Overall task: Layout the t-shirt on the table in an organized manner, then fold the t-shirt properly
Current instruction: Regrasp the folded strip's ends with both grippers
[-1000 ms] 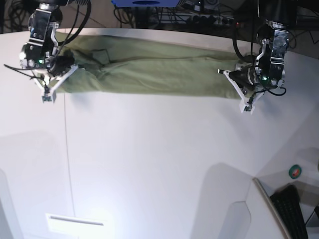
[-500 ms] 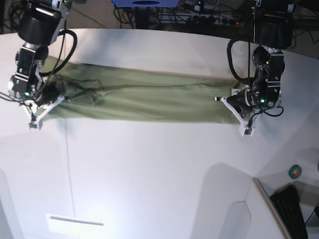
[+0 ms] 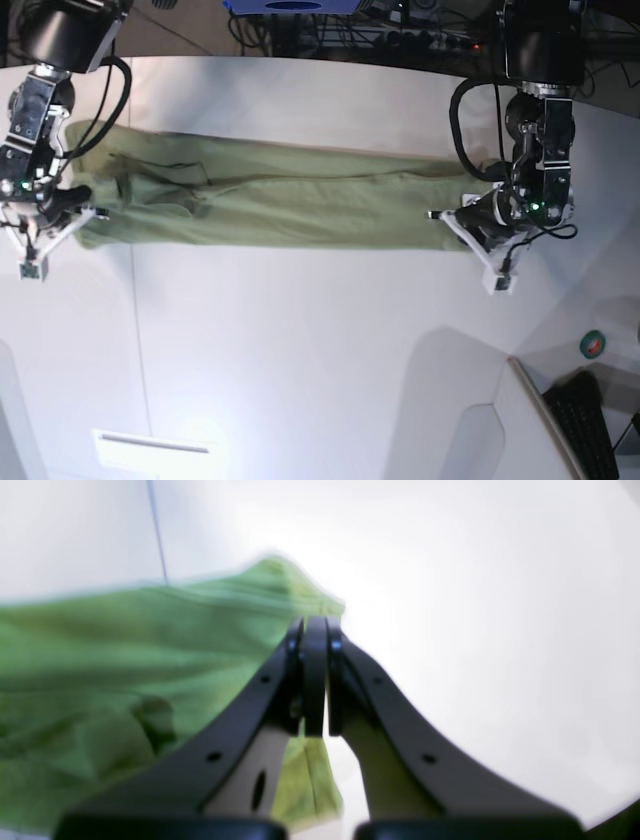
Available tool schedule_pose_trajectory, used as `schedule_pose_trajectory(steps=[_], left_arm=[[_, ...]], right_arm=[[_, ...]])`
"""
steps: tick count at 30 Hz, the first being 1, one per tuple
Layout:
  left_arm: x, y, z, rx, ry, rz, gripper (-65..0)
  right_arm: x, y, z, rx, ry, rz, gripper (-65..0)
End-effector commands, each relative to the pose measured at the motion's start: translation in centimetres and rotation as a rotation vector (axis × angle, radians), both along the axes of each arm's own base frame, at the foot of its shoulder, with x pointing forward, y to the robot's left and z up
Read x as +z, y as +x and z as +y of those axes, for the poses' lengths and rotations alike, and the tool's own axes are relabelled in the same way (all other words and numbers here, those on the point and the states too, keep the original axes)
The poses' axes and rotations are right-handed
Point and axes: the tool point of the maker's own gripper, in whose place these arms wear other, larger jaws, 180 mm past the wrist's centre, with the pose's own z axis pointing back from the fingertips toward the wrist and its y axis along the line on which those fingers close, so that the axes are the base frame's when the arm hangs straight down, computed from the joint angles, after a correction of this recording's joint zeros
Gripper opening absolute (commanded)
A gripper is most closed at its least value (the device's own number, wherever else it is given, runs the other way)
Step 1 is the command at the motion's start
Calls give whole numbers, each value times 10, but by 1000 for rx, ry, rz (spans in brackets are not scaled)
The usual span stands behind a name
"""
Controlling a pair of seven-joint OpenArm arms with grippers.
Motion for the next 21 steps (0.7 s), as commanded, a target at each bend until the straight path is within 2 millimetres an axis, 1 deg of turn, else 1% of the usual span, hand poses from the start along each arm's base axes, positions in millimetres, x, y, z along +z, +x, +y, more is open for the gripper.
schedule_pose_trajectory(steps=[1,3,5,6,9,11,13,14,15,17,19,21], left_arm=[[13,4,15,58,-16,-44,-650],[20,-1,31,150,-94,-80,-650],[24,-5,41,217,-177,-103,-650],[27,-6,45,237,-205,-111,-597],[30,-10,44,262,-299,-129,-354],[34,-9,36,241,-358,-143,-196],[27,-11,36,252,-381,-127,-92],[18,-13,36,269,-389,-104,-63],[8,-18,39,291,-396,-83,-54],[-4,-17,47,338,-404,-87,-56],[-19,-23,57,389,-400,-79,-56],[-29,-27,64,400,-382,-63,-56]], right_arm=[[17,8,-8,2,-29,-52,-650],[19,2,-9,6,-41,-51,-650],[17,-4,-9,8,-45,-45,-650],[17,-6,-9,8,-46,-42,-650],[12,-10,-6,20,-41,-27,-650],[8,-6,14,114,-22,-11,-650],[3,-9,26,171,-7,8,-650],[3,-9,28,177,-5,8,-650],[3,-9,28,179,-5,8,-650],[2,-10,29,178,-3,11,-650],[1,-10,32,176,6,10,-650],[1,-10,31,175,6,10,-650]])
